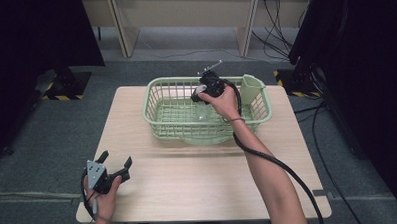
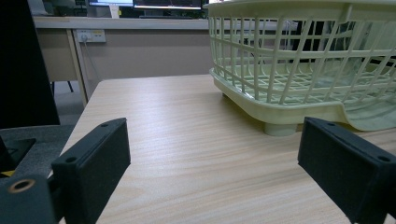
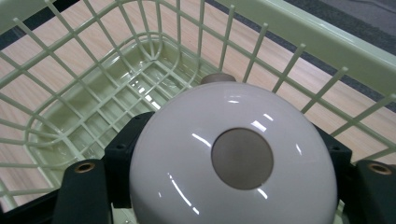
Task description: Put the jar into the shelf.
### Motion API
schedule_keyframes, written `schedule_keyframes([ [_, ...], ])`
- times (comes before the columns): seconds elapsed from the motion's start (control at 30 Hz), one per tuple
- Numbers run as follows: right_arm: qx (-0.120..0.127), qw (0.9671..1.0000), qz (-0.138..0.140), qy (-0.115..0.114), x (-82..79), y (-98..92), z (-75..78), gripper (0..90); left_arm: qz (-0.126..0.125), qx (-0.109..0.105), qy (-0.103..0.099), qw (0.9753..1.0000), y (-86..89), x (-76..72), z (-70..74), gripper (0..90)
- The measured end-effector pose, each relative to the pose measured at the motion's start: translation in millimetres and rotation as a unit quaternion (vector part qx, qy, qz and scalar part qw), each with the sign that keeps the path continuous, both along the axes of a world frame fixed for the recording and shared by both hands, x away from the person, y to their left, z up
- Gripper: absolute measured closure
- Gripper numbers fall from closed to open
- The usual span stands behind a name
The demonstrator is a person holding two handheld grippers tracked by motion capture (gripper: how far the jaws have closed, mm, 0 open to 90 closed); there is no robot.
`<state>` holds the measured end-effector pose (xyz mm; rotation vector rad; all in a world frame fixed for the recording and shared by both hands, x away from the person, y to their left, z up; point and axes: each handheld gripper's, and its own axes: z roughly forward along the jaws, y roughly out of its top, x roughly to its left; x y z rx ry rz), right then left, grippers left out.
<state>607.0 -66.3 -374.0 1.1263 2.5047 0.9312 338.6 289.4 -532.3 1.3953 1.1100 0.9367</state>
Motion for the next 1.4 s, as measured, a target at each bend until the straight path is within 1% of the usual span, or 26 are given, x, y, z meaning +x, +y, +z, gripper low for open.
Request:
schedule_keyframes([
  [0.07,-0.013,0.9999,0.003,0.002,-2.7,0.5,1.5,25.5,0.000,0.001,0.001,1.0000,-0.2,0.2,0.1,8.8],
  [0.1,-0.018,0.9998,0.003,0.001,-3.7,0.6,1.9,25.0,0.000,0.001,0.000,1.0000,-0.3,0.2,0.1,8.9],
  [0.13,-0.018,0.9998,0.002,0.001,-4.3,0.3,2.3,23.7,0.000,0.001,0.000,1.0000,-0.3,0.1,0.1,8.9],
  [0.3,-0.005,1.0000,-0.003,0.005,-6.3,-5.2,6.7,12.9,0.000,0.001,0.000,1.0000,-0.3,0.2,0.1,8.8],
  [0.43,0.005,0.9999,-0.009,0.003,-9.1,-9.7,11.5,6.5,0.000,0.001,0.000,1.0000,-0.6,0.2,0.0,8.9],
  [0.63,0.014,0.9998,-0.009,-0.005,-16.5,-13.8,19.4,5.0,0.001,0.002,0.000,1.0000,-0.6,0.1,0.1,8.9],
  [0.77,0.028,0.9994,-0.014,-0.010,-21.3,-16.6,25.6,4.9,0.001,0.002,0.000,1.0000,-0.5,0.1,0.0,8.9],
  [0.9,0.040,0.9990,-0.014,-0.015,-27.6,-19.0,30.5,4.9,0.001,0.002,0.000,1.0000,-0.7,0.1,0.0,8.9],
  [1.13,0.051,0.9983,-0.010,-0.026,-39.5,-23.0,36.9,4.9,0.001,0.002,0.000,1.0000,-1.0,0.1,0.1,8.9],
  [1.4,0.057,0.9978,-0.004,-0.034,-52.2,-26.2,38.9,4.9,0.001,0.002,0.000,1.0000,-1.0,0.0,0.1,8.9],
])
